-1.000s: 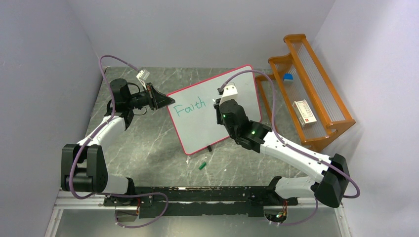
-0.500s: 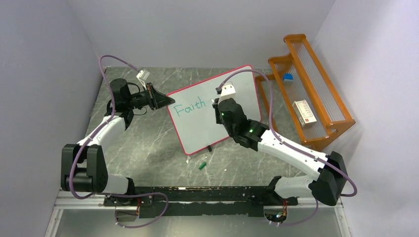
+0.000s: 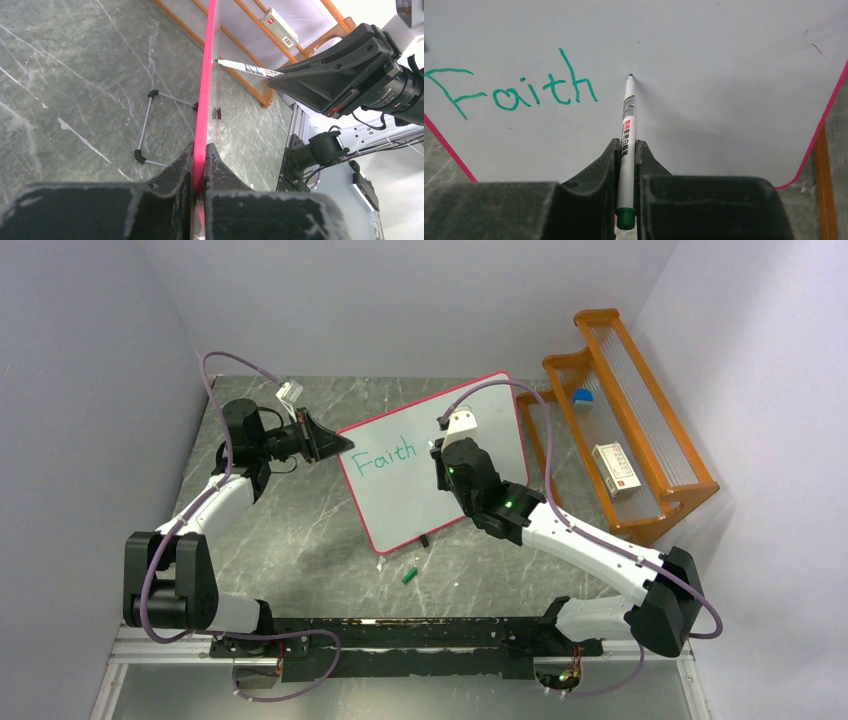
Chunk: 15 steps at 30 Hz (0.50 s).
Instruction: Write a sentence on the whiteboard
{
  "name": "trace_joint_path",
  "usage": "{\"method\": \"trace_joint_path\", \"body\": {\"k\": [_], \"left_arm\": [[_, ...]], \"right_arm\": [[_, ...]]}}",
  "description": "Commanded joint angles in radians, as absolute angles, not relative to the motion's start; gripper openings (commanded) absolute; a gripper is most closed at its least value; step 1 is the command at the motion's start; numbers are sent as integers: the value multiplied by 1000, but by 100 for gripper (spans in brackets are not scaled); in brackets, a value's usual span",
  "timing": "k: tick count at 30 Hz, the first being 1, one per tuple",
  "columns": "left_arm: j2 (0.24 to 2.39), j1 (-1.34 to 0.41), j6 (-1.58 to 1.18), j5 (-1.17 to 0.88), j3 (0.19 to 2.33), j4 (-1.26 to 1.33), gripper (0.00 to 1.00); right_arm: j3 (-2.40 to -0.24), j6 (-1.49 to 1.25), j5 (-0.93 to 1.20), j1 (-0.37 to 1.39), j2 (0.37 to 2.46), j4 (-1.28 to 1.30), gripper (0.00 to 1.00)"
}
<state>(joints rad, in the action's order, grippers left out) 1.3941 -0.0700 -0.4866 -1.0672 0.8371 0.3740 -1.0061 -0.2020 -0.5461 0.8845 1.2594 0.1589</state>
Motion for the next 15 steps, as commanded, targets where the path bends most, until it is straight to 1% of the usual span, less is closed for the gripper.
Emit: {"method": "trace_joint_path", "body": {"k": [1, 15], "left_arm": [[1420, -95, -428, -1062, 828, 288, 5], [1420, -95, -428, -1062, 828, 288, 5]], "right_arm": [[-1029, -211, -540, 873, 1263, 164, 0], [-1005, -247, -535, 873, 1243, 224, 0]]}}
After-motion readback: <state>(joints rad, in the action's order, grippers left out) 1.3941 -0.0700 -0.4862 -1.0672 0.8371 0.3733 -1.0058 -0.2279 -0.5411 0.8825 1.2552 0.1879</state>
